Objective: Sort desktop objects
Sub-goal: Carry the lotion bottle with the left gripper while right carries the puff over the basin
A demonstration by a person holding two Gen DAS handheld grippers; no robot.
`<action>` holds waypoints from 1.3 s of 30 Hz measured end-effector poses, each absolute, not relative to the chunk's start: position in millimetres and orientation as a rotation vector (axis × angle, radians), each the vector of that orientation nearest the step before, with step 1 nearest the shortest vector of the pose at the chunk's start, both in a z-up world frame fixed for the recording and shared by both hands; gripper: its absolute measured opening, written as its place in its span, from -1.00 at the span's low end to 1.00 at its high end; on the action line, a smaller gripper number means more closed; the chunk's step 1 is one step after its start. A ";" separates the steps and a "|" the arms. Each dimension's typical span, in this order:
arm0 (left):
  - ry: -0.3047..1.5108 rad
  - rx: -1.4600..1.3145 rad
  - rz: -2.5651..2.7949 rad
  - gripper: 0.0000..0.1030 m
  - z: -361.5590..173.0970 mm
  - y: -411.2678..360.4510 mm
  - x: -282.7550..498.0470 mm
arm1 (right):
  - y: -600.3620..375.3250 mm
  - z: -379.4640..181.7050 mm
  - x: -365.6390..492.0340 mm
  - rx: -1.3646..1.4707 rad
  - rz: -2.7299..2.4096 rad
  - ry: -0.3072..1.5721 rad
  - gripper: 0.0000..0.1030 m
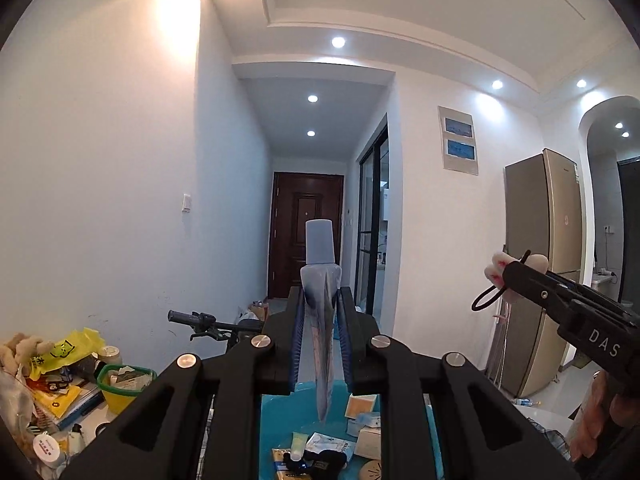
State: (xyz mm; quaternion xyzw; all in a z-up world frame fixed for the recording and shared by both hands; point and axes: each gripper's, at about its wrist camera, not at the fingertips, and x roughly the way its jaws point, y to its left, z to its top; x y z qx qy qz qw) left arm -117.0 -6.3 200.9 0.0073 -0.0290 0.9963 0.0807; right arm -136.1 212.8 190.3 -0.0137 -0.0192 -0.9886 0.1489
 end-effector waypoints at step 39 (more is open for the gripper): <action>-0.126 -0.741 2.869 -0.65 65.5 6.5 -319.0 | 213.7 63.4 -314.0 0.721 -2.834 -0.046 -0.41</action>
